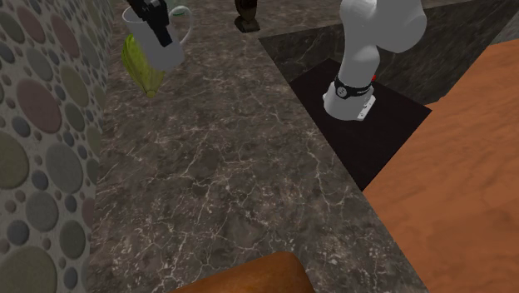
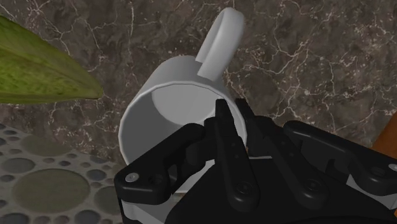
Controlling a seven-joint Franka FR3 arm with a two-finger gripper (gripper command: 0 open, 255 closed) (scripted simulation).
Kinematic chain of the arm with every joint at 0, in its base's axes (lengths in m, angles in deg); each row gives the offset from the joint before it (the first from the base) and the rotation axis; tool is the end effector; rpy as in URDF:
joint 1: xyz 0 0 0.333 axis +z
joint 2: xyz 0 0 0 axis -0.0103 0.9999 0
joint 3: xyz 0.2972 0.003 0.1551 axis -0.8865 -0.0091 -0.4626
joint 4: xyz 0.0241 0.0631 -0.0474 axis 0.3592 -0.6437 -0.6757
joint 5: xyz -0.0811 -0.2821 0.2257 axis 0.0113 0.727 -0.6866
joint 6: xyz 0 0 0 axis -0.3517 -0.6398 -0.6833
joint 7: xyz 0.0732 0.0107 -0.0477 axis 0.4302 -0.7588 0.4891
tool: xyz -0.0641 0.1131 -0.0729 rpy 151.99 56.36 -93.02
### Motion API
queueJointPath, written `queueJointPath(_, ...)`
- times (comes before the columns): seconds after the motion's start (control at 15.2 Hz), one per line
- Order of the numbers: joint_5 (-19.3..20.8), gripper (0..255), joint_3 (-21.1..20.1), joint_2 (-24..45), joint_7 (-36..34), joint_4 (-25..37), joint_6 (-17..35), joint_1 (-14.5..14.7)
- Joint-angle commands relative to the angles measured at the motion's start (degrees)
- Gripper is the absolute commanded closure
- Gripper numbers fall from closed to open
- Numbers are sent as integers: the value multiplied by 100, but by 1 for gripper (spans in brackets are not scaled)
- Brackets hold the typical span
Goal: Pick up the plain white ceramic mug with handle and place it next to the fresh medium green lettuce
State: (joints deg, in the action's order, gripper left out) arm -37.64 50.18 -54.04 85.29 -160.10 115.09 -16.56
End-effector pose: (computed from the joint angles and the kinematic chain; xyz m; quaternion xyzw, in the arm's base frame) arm 0.5359 -0.1696 0.5363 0.9963 -0.0002 -0.0851 0.0121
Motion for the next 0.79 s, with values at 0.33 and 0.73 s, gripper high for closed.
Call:
queueJointPath(0.33, 21, 255, 321, 873, 828, 1191, -253, -486)
queueJointPath(0.73, 19, 255, 363, 976, 932, 947, 103, -577)
